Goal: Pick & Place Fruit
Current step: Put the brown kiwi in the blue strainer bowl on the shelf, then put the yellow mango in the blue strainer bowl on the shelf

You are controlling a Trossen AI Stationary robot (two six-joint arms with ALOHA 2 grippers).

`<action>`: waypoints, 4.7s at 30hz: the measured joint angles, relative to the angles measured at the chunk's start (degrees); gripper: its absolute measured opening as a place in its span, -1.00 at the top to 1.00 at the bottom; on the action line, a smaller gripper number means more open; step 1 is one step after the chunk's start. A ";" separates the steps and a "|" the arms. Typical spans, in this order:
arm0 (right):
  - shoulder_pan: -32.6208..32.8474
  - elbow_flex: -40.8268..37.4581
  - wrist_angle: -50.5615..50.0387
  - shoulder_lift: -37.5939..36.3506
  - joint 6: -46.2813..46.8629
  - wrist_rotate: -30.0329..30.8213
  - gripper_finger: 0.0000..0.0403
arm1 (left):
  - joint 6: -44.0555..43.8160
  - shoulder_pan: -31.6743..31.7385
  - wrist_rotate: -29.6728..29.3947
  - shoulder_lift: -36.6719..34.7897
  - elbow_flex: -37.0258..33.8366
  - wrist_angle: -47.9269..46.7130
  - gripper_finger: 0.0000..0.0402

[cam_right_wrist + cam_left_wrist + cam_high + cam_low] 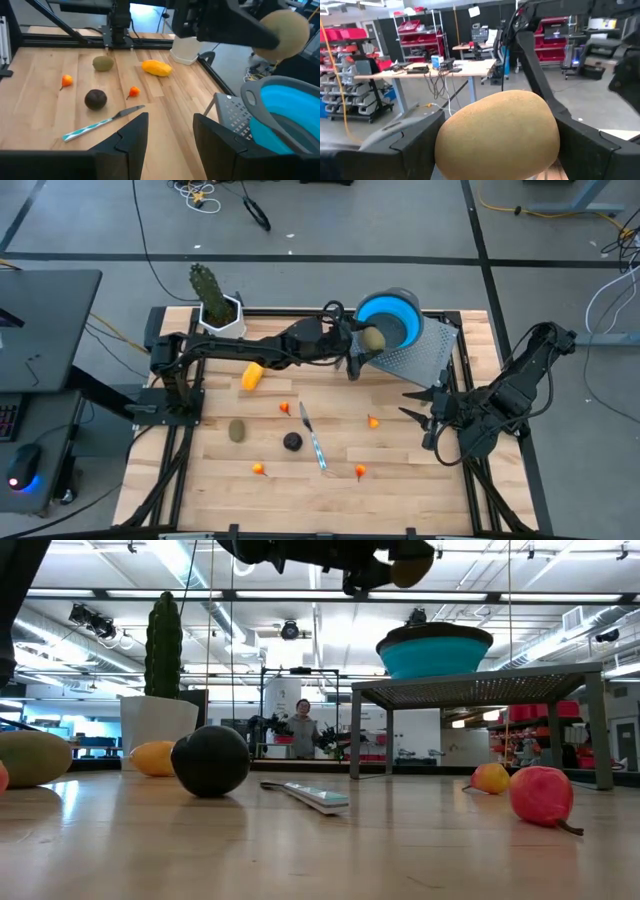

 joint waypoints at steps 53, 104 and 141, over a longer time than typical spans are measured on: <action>-0.02 0.00 -0.70 0.07 1.05 -0.04 0.17 | -5.72 -7.36 -9.98 -17.84 -0.04 -41.82 -0.99; -0.06 0.00 2.38 0.15 -2.40 -0.72 0.17 | -53.91 -24.93 -22.21 -36.73 -44.04 -61.28 -0.88; -0.04 -0.02 2.21 0.94 -3.50 -0.63 0.17 | -44.78 2.48 -20.97 -35.71 -59.85 -37.74 -0.99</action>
